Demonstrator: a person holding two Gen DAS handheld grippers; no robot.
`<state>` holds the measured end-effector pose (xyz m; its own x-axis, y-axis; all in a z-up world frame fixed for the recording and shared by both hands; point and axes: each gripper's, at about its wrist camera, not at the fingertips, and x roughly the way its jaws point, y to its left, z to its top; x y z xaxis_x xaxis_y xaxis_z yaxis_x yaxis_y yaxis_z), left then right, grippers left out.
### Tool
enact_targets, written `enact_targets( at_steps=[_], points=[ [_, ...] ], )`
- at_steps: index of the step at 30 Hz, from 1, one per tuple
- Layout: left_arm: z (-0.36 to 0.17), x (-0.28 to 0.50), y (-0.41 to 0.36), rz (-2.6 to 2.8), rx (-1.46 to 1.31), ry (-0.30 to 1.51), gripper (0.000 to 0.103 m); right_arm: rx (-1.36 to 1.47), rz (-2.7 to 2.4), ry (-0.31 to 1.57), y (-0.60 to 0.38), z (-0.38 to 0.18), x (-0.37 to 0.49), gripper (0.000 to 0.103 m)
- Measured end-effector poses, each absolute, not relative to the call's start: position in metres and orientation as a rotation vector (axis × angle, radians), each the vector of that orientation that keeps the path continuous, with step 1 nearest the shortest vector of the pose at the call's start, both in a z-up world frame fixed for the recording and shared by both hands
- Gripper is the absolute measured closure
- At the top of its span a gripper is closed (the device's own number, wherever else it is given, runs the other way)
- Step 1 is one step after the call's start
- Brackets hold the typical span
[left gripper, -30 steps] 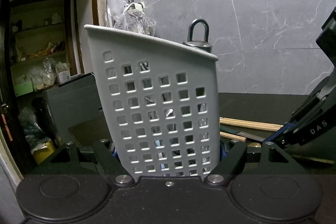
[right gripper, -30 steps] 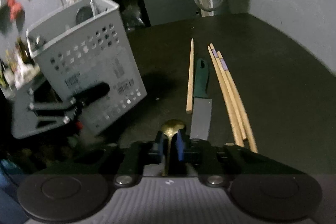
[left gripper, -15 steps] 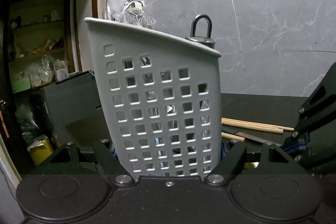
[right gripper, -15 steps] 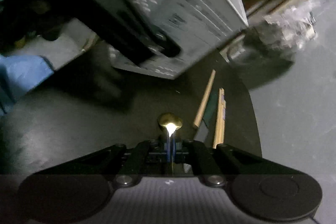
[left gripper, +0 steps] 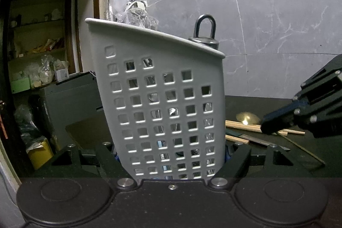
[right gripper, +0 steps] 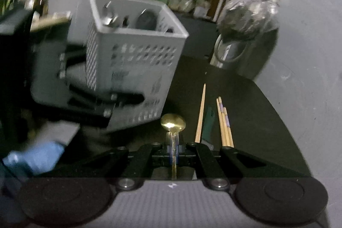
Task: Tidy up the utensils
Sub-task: 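Carry the gold spoon over the white caddy with the right tool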
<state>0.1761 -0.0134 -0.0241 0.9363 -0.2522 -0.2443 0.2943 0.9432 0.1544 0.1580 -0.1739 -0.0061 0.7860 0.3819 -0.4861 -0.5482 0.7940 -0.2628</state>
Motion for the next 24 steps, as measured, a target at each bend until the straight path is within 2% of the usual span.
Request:
enact_targets(
  at_steps=[11, 24],
  points=[
    [-0.025, 0.177, -0.016, -0.279, 0.200, 0.227, 0.025, -0.204, 0.560, 0.313, -0.200, 0.002, 0.162, 0.100],
    [-0.025, 0.177, -0.016, -0.279, 0.200, 0.227, 0.025, -0.126, 0.565, 0.232, -0.199, 0.003, 0.164, 0.100]
  ],
)
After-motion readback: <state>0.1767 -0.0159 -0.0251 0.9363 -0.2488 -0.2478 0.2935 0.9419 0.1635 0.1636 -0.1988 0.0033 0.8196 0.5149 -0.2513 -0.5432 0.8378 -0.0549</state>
